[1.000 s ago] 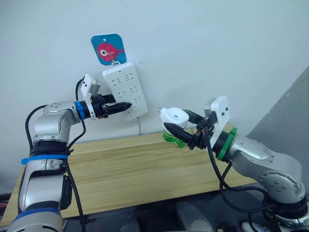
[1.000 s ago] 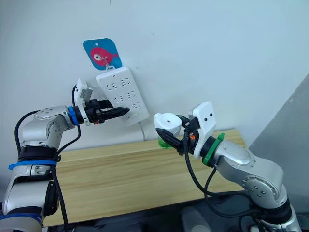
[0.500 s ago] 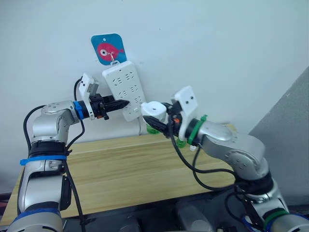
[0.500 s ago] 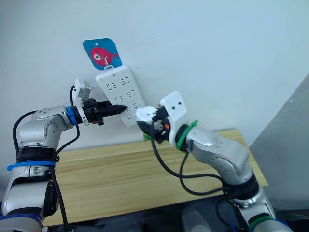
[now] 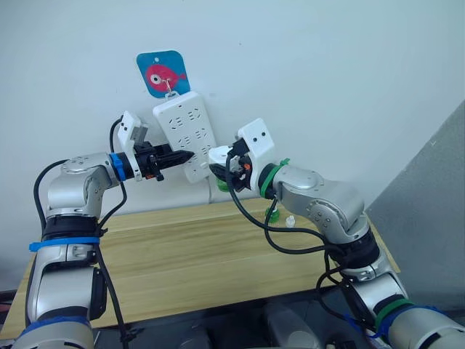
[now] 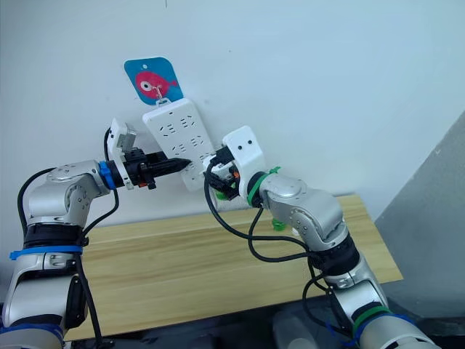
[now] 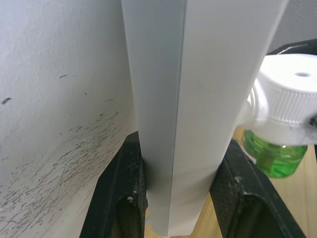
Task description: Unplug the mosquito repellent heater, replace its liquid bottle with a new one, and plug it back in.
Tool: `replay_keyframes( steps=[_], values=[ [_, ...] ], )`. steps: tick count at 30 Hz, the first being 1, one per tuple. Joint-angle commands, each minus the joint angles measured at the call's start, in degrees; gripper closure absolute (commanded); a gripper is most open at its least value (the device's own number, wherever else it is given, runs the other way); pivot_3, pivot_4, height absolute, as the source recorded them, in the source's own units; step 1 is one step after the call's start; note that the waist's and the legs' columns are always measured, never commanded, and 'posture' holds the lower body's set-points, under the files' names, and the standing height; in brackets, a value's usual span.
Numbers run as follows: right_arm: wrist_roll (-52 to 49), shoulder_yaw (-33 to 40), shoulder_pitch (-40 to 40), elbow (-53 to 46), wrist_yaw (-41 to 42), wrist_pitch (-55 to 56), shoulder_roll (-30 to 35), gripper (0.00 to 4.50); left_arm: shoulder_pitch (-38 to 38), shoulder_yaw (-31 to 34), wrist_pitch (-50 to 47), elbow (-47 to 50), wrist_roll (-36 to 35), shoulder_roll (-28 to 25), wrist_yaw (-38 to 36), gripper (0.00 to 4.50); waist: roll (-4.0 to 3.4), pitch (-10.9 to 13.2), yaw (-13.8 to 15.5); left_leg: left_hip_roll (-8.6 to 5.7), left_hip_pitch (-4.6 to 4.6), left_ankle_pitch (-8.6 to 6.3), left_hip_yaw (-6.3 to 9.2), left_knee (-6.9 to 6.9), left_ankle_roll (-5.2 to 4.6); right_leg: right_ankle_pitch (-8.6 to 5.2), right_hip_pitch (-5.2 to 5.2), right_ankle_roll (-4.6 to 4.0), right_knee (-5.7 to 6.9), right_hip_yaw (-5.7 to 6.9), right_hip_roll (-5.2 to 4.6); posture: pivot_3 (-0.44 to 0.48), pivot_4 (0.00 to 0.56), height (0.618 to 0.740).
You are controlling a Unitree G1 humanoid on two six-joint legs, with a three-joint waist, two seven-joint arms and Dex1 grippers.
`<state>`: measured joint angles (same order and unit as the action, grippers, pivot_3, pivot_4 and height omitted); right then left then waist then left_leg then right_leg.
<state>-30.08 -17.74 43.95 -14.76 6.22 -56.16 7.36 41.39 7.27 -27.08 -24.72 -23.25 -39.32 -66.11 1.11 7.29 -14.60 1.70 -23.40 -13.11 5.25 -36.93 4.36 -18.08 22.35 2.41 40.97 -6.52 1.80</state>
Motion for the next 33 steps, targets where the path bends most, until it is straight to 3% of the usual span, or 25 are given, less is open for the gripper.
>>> replay_keyframes(
  steps=[1, 17, 33],
  values=[
    [1.61, 0.24, 1.99, -1.09, 1.30, 0.35, -1.46, 1.46, -0.30, 1.17, 0.12, 2.02, -0.93, -0.60, -0.05, 3.20, 0.00, 0.00, -0.01, 0.00, 0.00, 0.00, 0.01, 0.00, 0.00, 0.00, 0.00, 0.00, 0.00, 0.01, 0.00, -0.239, 0.083, 0.710],
    [9.09, 1.29, 3.19, 3.13, 5.21, 3.29, -4.20, 1.46, -0.98, 0.90, 0.74, 2.21, -1.30, -1.00, -0.10, 3.20, 0.00, 0.00, 0.00, 0.00, -0.03, 0.01, 0.34, -0.01, 0.01, 0.00, -0.03, -0.03, 0.04, 0.33, 0.00, -0.228, 0.075, 0.710],
    [10.77, 2.12, 3.33, -0.07, 7.39, 1.17, -5.31, 1.46, -1.25, 0.87, 0.32, 2.75, -1.34, -0.90, 0.15, 3.20, -0.03, 0.01, 0.02, -0.01, -0.20, 0.07, 0.83, -0.02, 0.09, -0.01, -0.04, -0.08, 0.07, 0.81, -0.02, -0.227, 0.079, 0.710]
  ],
)
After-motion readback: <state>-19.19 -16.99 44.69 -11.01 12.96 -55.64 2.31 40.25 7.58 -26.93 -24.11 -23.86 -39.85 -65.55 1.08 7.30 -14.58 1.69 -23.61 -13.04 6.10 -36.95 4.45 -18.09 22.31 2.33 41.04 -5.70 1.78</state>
